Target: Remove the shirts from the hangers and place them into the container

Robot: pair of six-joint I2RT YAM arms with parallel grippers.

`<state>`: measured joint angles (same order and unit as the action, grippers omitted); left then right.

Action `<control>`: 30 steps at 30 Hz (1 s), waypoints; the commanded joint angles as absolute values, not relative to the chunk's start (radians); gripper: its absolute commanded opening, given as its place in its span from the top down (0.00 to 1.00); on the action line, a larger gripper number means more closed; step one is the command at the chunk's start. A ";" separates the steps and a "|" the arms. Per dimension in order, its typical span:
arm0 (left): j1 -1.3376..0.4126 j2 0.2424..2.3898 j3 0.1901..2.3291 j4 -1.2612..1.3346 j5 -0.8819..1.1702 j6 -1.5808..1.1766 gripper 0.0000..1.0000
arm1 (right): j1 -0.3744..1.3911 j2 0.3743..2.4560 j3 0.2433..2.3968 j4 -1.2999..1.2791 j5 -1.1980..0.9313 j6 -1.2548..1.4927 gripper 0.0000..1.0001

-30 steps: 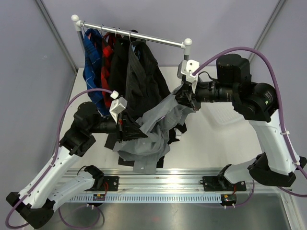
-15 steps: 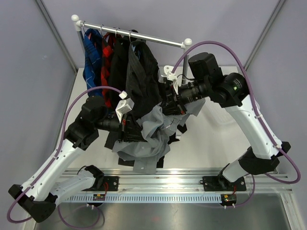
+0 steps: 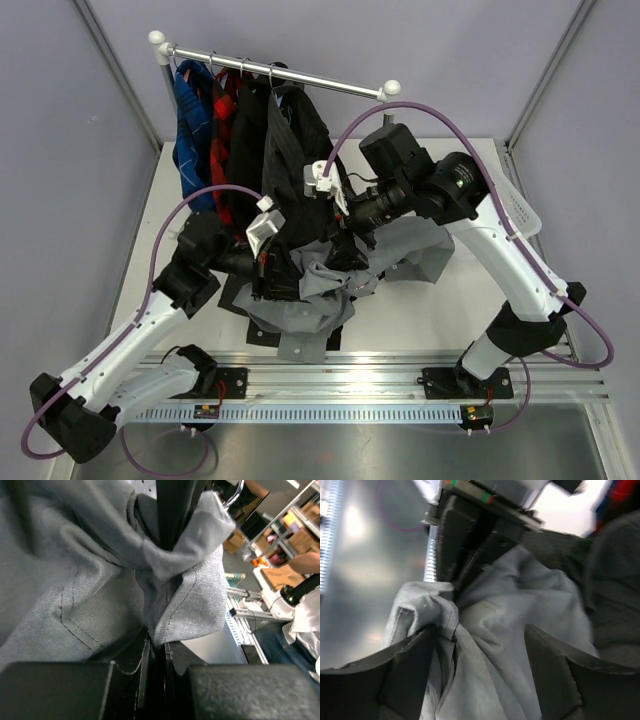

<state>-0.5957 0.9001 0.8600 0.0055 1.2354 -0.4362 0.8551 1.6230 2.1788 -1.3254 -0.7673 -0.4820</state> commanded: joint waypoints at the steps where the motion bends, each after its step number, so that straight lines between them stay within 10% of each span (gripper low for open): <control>1: -0.594 0.874 0.755 0.467 1.206 -0.656 1.00 | 0.876 1.545 2.201 -1.296 -0.576 -0.497 0.19; 12: -0.589 1.055 0.494 1.668 1.163 -1.423 1.00 | 0.862 1.506 2.235 -1.304 -0.474 -0.563 0.09; 30: -0.549 1.034 0.615 1.434 1.246 -1.348 1.00 | 0.657 1.319 2.092 -1.284 -0.397 -0.699 0.04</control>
<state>-0.5541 1.0794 0.5571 1.2423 1.2396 -1.4139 0.6827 1.3304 2.1139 -1.3060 -0.4023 -0.6540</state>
